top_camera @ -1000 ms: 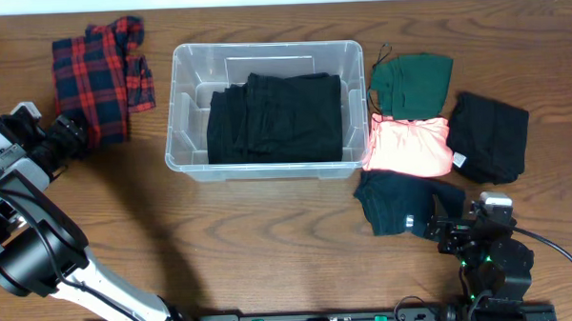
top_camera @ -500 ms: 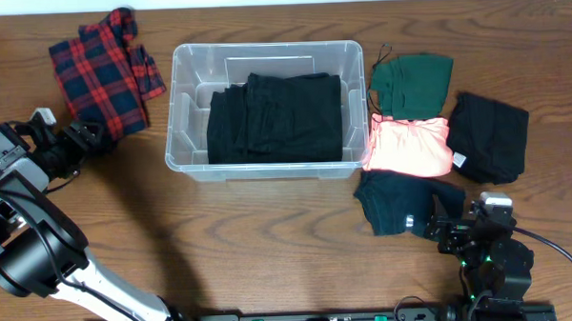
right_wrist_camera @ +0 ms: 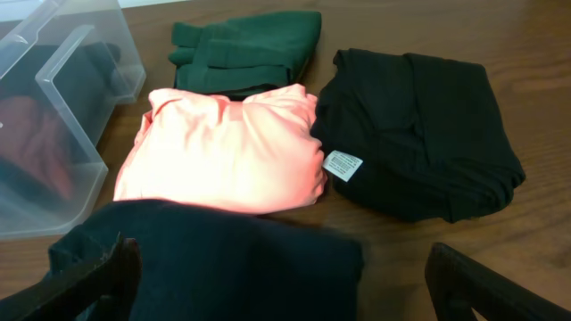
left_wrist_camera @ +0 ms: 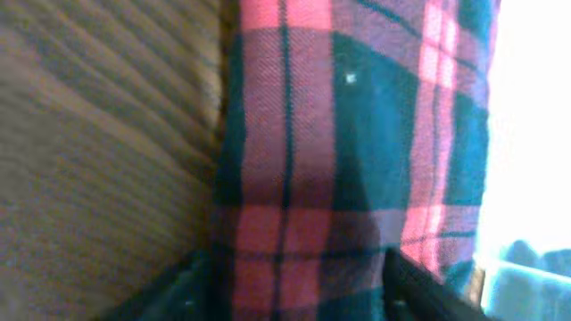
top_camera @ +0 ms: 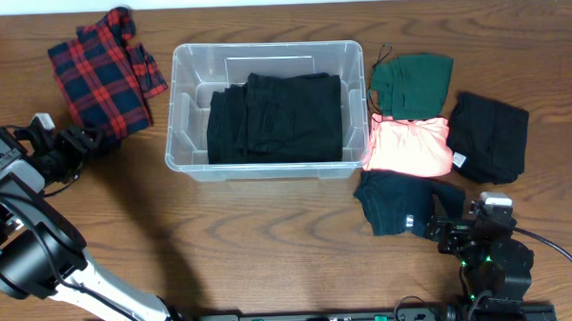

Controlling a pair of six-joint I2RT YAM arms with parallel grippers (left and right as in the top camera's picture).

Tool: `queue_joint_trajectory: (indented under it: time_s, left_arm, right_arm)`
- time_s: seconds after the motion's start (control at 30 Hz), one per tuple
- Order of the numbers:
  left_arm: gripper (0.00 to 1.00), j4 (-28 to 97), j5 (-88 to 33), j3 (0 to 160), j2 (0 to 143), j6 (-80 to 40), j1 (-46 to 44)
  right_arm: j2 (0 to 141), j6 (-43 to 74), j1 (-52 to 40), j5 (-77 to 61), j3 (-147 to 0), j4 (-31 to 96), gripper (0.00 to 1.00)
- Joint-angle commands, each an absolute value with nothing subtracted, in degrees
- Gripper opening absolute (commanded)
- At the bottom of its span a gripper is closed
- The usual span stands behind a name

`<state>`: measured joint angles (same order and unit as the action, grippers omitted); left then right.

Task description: Pack container

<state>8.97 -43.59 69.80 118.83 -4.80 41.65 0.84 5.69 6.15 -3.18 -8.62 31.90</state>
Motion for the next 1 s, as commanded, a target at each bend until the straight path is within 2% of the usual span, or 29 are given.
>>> queue_joint_trajectory:
  time_s: [0.0, 0.13, 0.3, 0.77, 0.9, 0.93, 0.97]
  left_arm:
    - [0.45, 9.39, -41.32, 69.12, 120.01, -4.56, 42.04]
    - [0.20, 10.11, -41.30, 69.12, 120.01, -4.54, 42.24]
    - [0.06, 12.95, -41.30, 69.12, 120.01, -4.73, 43.53]
    - [0.06, 35.38, -41.10, 69.12, 114.26, -5.85, 51.40]
    - [0.07, 36.77, -42.06, 69.12, 108.75, -5.85, 51.72]
    - [0.15, 36.18, -43.42, 69.14, 106.89, -5.87, 51.68]
    - [0.30, 35.44, -44.58, 69.14, 105.21, -5.87, 51.68]
  right_arm:
    - [0.49, 6.39, 6.37, -3.42, -8.49, 31.94, 0.99]
    - [0.49, 6.39, 6.37, -3.42, -8.49, 31.92, 0.99]
    - [0.49, 6.39, 6.37, -3.42, -8.49, 31.92, 0.99]
    - [0.49, 6.39, 6.37, -3.42, -8.49, 31.92, 0.99]
    - [0.49, 6.39, 6.37, -3.42, -8.49, 31.92, 0.99]
    - [0.49, 6.39, 6.37, -3.42, -8.49, 31.94, 0.99]
    - [0.49, 6.39, 6.37, -3.42, -8.49, 31.94, 0.99]
